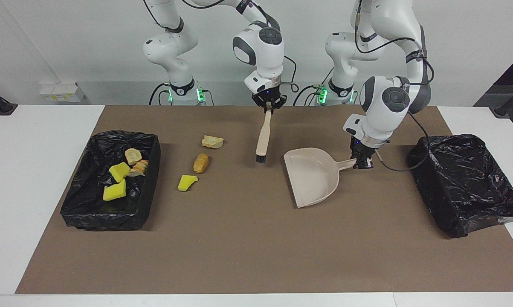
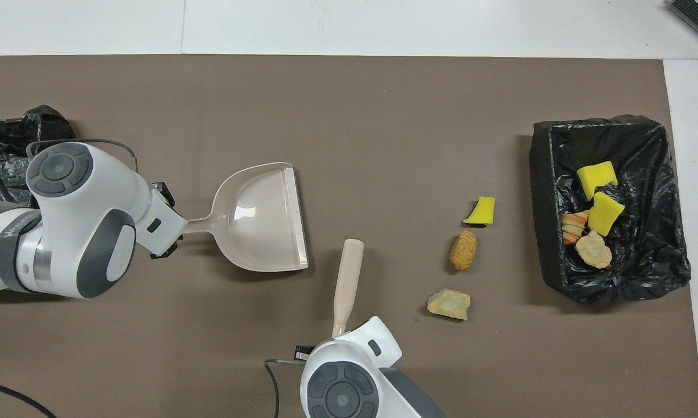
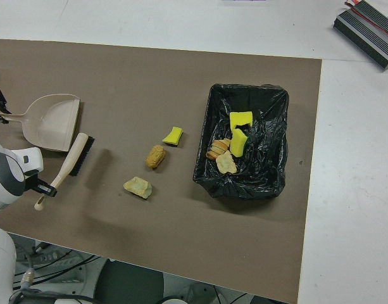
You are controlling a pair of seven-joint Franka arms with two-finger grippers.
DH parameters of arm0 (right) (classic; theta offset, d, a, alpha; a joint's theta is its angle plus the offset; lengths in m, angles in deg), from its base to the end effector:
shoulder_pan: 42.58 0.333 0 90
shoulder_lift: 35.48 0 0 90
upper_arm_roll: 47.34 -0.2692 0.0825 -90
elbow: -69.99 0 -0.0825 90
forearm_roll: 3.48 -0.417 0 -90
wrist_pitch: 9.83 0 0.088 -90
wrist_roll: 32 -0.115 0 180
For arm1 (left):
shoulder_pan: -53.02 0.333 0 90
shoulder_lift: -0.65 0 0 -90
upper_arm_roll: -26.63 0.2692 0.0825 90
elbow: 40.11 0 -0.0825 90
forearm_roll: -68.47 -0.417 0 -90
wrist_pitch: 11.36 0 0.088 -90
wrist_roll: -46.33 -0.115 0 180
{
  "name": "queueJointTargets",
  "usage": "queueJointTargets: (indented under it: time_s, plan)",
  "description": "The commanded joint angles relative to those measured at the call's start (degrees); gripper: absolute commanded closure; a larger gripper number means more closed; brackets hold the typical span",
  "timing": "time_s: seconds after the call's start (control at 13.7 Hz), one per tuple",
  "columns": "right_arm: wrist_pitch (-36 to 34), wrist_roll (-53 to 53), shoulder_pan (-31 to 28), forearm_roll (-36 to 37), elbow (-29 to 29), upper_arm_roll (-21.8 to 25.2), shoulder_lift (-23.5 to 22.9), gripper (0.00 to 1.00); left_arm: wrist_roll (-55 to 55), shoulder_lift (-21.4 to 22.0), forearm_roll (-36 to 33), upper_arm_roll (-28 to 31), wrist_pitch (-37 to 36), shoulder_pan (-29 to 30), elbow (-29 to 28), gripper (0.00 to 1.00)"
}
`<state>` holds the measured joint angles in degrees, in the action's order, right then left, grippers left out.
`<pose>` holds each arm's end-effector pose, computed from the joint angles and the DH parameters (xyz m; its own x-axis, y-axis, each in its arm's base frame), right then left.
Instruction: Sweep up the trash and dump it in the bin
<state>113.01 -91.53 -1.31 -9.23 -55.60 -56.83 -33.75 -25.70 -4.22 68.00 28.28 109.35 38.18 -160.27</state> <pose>0.3459 0.4311 0.3241 0.9756 -0.2054 -0.0777 -0.2077 -0.9779 -0.0222 0.5580 -0.1303 0.3011 0.0777 -0.9965 -0.0320 -0.9944 -0.0798 0.0688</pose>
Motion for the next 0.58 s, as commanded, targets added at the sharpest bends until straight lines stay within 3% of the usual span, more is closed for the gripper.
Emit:
queueJointTargets:
  time_s: [0.0, 0.51]
  plan:
    - [-0.9, -1.1, -2.3, 2.4, -0.2, -0.3, 1.1, 1.0, 0.2, 3.4, 0.3, 0.8, 2.3, -1.5, -4.1, 1.0]
    - [-13.3, -1.4, -7.9, 11.8, -1.1, -0.3, 2.7, 1.0, 10.7, 6.4, 0.3, 0.7, 1.3, -8.9, -6.8, 1.0]
